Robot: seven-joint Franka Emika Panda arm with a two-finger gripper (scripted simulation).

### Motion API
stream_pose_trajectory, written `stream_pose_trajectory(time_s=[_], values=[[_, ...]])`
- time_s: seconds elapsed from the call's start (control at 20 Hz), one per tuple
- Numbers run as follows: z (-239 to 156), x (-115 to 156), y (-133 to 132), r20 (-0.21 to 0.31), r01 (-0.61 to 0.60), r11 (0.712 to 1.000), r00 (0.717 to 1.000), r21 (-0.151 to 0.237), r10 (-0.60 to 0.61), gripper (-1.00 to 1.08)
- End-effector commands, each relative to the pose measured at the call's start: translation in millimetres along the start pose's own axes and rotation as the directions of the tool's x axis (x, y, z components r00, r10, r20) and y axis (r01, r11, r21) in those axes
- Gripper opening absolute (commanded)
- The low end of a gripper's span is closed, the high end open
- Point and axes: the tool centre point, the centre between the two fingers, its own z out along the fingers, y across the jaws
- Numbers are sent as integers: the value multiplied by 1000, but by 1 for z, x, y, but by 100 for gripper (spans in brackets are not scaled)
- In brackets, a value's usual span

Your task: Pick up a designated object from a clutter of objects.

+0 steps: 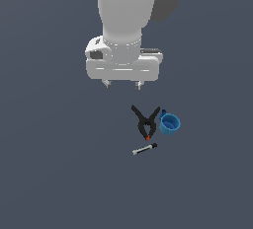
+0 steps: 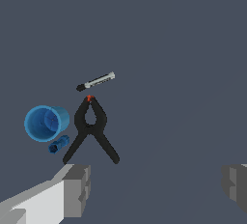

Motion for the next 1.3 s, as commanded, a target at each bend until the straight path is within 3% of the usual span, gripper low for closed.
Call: stream_pose_trajectory(time_s=[0.0, 0.8, 1.25], values=[[0, 0, 0, 1, 0, 1000, 1000, 0, 0, 100], [24, 19, -12, 0, -138, 990, 990, 8, 138, 100], [61, 42, -29, 3, -328, 944, 945, 16, 328, 100]])
